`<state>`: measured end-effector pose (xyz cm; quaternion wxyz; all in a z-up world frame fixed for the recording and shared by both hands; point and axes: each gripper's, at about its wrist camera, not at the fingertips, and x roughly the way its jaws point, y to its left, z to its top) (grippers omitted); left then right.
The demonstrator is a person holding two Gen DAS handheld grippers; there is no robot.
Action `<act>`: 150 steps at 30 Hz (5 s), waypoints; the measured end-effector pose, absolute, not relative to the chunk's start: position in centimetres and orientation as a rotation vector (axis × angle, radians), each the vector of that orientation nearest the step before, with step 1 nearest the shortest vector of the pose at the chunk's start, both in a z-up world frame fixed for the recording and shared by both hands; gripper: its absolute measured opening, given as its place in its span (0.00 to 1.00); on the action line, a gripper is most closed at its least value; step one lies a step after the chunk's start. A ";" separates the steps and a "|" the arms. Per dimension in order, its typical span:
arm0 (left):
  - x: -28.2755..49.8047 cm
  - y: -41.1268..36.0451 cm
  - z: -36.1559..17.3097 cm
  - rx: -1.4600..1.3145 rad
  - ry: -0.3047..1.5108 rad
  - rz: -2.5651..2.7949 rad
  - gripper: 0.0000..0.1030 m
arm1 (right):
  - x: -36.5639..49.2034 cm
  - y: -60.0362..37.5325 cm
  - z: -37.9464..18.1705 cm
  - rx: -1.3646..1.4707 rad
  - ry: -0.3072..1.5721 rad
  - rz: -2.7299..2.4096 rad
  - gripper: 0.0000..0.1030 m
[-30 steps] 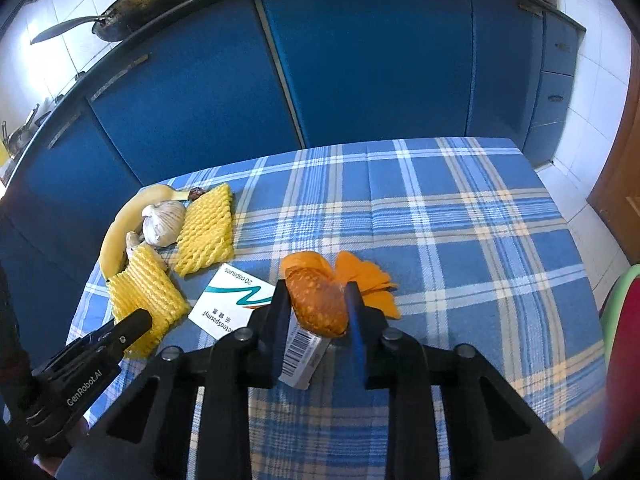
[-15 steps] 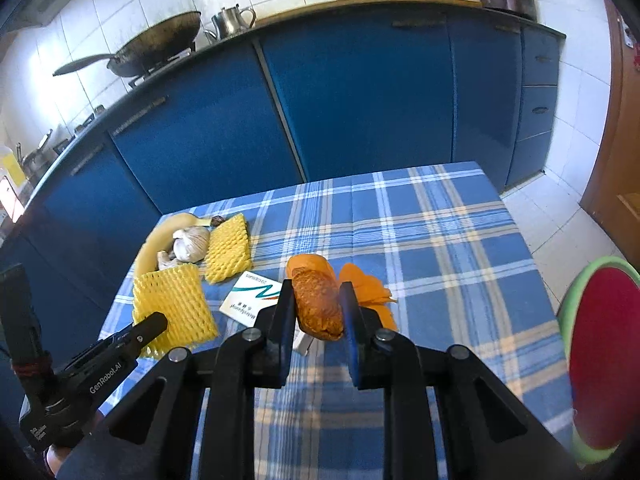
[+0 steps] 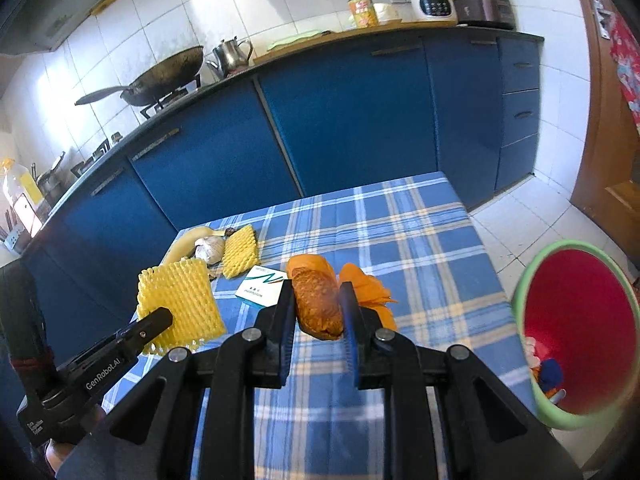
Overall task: Collect trash
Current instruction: 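Carry the foam net with the left tool while the right tool carries the orange item to the bucket, then open both tools to drop the orange item and foam net into the red bucket, then move the left tool to the white medicine box and close on it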
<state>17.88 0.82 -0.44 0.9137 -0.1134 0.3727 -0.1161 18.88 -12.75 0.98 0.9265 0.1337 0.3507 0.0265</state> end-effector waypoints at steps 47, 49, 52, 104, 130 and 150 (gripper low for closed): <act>14.4 -22.4 -1.2 0.027 0.853 -0.584 0.10 | 6.5 -35.3 -4.4 0.542 0.733 -0.328 0.31; 14.5 -23.2 -1.5 0.038 0.860 -0.594 0.10 | 6.5 -36.0 -4.8 0.555 0.739 -0.331 0.35; 14.7 -24.8 -1.8 0.060 0.866 -0.612 0.10 | 6.4 -37.1 -5.2 0.570 0.736 -0.346 0.47; 27.4 -17.4 -5.1 -0.001 0.913 -0.301 0.42 | 6.4 -34.8 -3.3 0.548 0.699 -0.296 0.48; 25.4 -7.8 -7.7 -0.072 1.052 -0.160 0.42 | 7.3 -32.4 -4.2 0.536 0.731 -0.245 0.48; 27.8 -2.1 -6.5 -0.208 1.019 0.065 0.74 | 8.4 -30.6 -4.4 0.515 0.751 -0.208 0.48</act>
